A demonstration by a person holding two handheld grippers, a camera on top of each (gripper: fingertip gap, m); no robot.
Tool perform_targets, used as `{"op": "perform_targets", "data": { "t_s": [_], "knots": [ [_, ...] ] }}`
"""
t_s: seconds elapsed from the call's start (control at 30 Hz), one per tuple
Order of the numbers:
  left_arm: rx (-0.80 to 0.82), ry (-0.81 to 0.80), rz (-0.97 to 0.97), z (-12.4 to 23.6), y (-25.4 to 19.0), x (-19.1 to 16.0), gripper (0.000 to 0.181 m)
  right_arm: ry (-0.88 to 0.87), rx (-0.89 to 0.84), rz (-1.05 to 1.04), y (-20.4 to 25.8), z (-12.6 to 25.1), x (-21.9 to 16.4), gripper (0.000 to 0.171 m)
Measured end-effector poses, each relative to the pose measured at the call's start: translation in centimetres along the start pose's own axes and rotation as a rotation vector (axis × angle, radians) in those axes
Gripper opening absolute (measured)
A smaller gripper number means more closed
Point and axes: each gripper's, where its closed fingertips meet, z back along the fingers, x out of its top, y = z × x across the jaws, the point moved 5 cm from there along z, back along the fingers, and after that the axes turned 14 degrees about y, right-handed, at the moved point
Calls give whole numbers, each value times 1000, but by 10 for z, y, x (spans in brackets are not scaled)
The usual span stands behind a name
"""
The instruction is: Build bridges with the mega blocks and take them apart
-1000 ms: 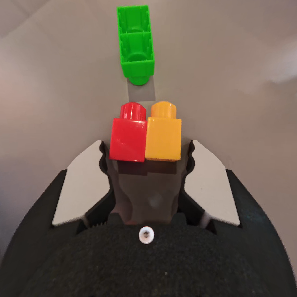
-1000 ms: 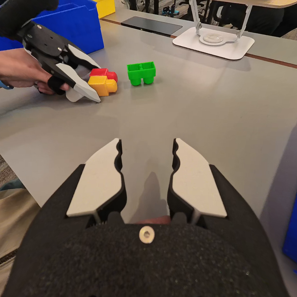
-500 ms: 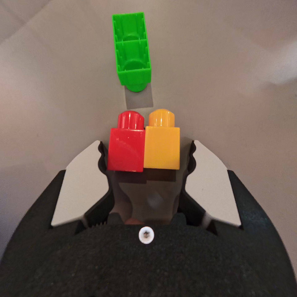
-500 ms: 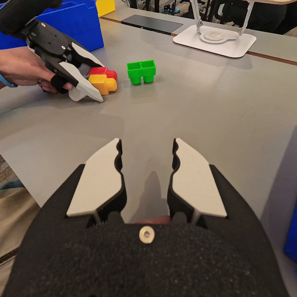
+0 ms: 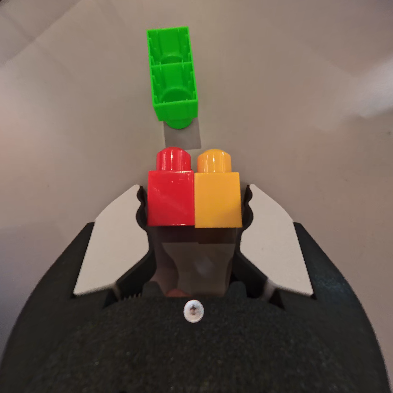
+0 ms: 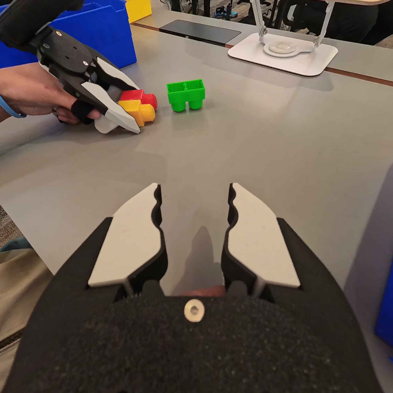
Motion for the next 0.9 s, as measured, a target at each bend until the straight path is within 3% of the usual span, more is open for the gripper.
{"op": "perform_targets", "data": {
  "t_s": [0.67,0.9],
  "knots": [
    [-6,-3,-24,2,-2,-2,88,1,3,0,0,0,0,59],
    [21,-84,-51,17,-3,-4,81,0,8,-7,0,-2,-1,59]
  ]
}}
